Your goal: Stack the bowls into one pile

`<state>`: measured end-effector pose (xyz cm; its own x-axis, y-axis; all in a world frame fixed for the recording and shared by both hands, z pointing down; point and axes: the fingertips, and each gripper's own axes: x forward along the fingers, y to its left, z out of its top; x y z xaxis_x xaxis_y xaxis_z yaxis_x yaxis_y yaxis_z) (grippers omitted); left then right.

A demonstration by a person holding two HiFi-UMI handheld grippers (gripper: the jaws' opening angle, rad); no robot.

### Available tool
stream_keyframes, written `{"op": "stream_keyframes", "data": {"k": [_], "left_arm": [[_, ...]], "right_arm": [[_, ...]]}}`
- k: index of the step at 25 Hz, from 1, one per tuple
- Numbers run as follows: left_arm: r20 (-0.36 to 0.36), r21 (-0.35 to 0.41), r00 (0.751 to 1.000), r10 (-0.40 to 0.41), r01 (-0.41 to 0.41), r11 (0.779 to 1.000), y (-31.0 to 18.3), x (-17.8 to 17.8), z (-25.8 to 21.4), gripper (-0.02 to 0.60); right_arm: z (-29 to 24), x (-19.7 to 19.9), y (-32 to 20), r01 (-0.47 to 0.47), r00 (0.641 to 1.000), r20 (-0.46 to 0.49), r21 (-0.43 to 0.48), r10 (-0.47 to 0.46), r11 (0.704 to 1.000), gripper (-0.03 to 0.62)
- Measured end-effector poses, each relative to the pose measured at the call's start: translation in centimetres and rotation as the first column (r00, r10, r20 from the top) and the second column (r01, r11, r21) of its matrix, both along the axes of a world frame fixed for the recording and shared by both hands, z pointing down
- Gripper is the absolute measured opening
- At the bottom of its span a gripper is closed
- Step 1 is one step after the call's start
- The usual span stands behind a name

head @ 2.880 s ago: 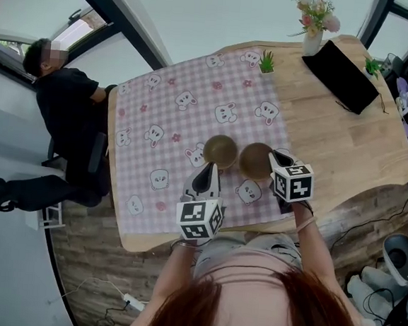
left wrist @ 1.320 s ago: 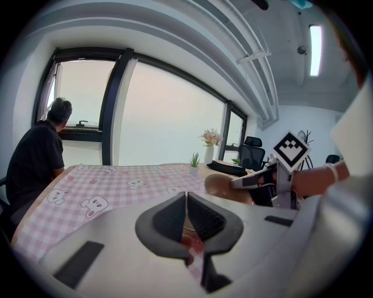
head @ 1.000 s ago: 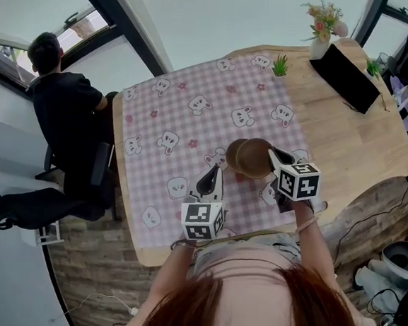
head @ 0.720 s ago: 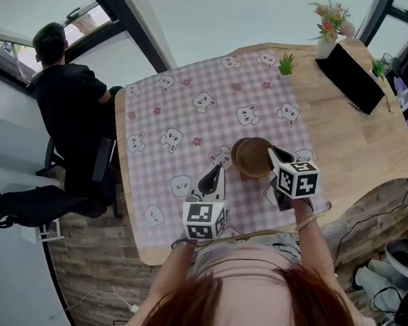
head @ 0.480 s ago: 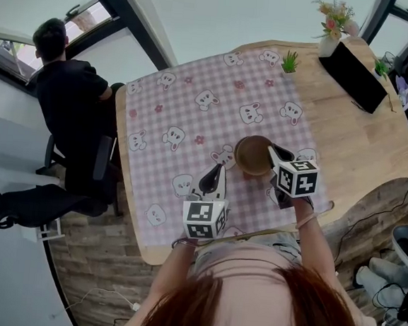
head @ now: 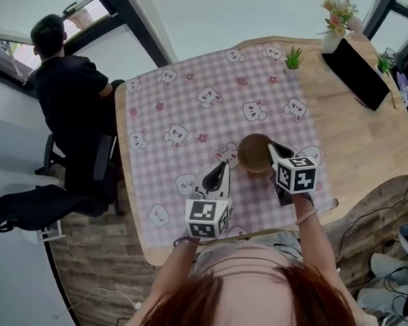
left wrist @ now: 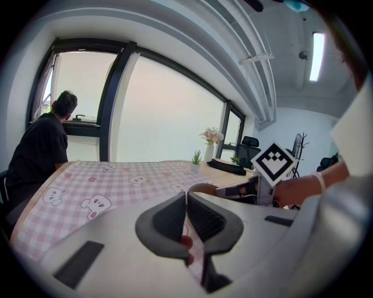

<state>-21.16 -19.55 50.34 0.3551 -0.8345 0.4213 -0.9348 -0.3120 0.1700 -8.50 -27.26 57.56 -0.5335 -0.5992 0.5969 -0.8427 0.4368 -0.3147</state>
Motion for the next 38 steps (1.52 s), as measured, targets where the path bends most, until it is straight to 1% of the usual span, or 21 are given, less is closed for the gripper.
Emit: {"op": "stream_keyframes", "data": {"k": [7,12,15,21,23,26,28,33,38], "left_arm": [[-0.002,0.000,1.000,0.006,-0.006,1.000,0.9,-0.9,0.7,0.015],[-0.015,-0.021,1.000,0.002,-0.002,1.000,0.1,-0.5,1.2,0.015],[-0.010,-0.019,1.000,-0.013,0.013,1.000,0.1,-0.5,1.4,0.015],[-0.013,-0.005,0.999,-0.032,0.032,0.999,0.3,-0.5,0.9,0.015],[-0.012,0.004,0.999,-0.035,0.035,0.999,0.2,-0.5,0.8,0.015],[-0.015,0.016,0.999,-0.042,0.042,0.999,0.6,-0.7,0.5,0.015],[-0.015,0.019,0.999,-0.047,0.047,0.999,1.1,-0.9,0.3,0.015],[-0.010,0.031,0.999,-0.051,0.051,0.998,2.1,-1.1,-0.2,0.015],[-0.011,0.044,0.998,-0.067,0.067,0.997,2.9,-1.2,-0.8,0.015]], "right_arm": [[0.7,-0.3,0.1,-0.015,0.999,-0.031,0.009,0.015,1.000,0.018],[1.4,0.8,-1.2,-0.032,0.996,-0.079,0.000,0.032,0.999,0.021],[1.7,1.2,-1.4,-0.023,0.995,-0.100,0.009,0.023,1.000,0.028],[1.9,1.4,-1.4,-0.009,0.994,-0.111,0.011,0.010,1.000,0.054],[2.0,1.3,-1.7,0.000,0.991,-0.132,0.024,0.003,1.000,0.060],[2.0,1.3,-1.7,0.023,0.981,-0.193,0.054,-0.012,0.998,0.077],[1.8,1.2,-1.5,0.034,0.977,-0.212,0.065,-0.020,0.997,0.083],[1.0,1.1,-1.0,0.037,0.977,-0.211,0.094,-0.016,0.995,0.089],[-0.9,1.2,-0.3,0.047,0.980,-0.201,0.159,-0.014,0.986,0.089]]}}
